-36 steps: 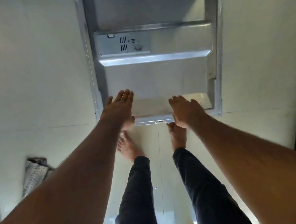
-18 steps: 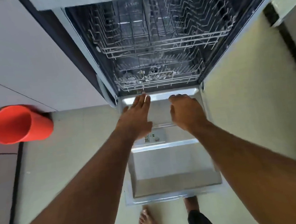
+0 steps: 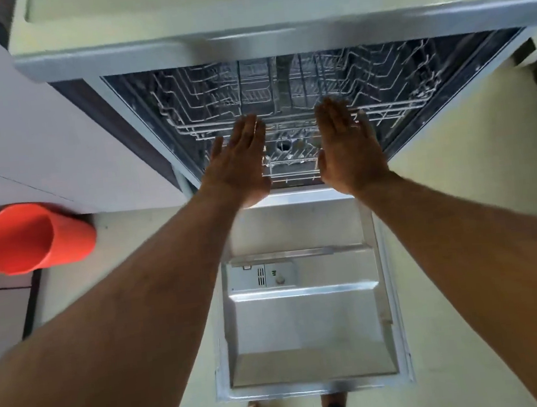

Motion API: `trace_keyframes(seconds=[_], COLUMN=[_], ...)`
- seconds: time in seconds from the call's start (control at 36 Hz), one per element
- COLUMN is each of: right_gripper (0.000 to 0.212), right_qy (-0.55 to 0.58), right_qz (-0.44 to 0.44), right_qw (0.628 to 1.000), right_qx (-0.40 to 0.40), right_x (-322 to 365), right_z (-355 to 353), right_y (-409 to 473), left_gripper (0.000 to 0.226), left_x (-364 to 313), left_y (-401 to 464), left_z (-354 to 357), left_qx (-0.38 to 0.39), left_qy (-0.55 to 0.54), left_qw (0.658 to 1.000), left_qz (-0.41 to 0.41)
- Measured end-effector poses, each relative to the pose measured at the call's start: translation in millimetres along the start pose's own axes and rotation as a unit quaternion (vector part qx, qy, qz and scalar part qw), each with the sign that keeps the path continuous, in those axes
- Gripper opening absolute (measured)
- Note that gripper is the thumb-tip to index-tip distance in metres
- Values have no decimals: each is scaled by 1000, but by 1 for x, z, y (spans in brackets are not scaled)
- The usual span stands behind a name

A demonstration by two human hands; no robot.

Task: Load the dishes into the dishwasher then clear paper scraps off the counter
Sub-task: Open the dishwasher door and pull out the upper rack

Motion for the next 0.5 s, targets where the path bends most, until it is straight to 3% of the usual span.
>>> trace_keyframes(seconds=[0.28, 0.5], right_gripper=[85, 86], right_qy=[5, -3], right_qz=[-16, -16], right_qw=[1000, 1000], right_qx=[-3, -2], right_x=[-5, -4], right_z=[2, -6], right_y=[4, -2], left_gripper=[107, 99], left_x=[2, -10], left_y=[32, 24], left_z=[2, -3], left_qx=[45, 9], left_qy=[-15, -21], left_qw=[998, 998], left_qz=[-29, -51])
Point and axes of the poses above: each hand's wrist, its own y-axis towards the middle knuckle, its own z-axis out of the palm, x = y × z, the point moved 3 cm from there along y, towards the middle knuckle, and after that the axes turned 15 degrees about y, right-handed, at the moved point
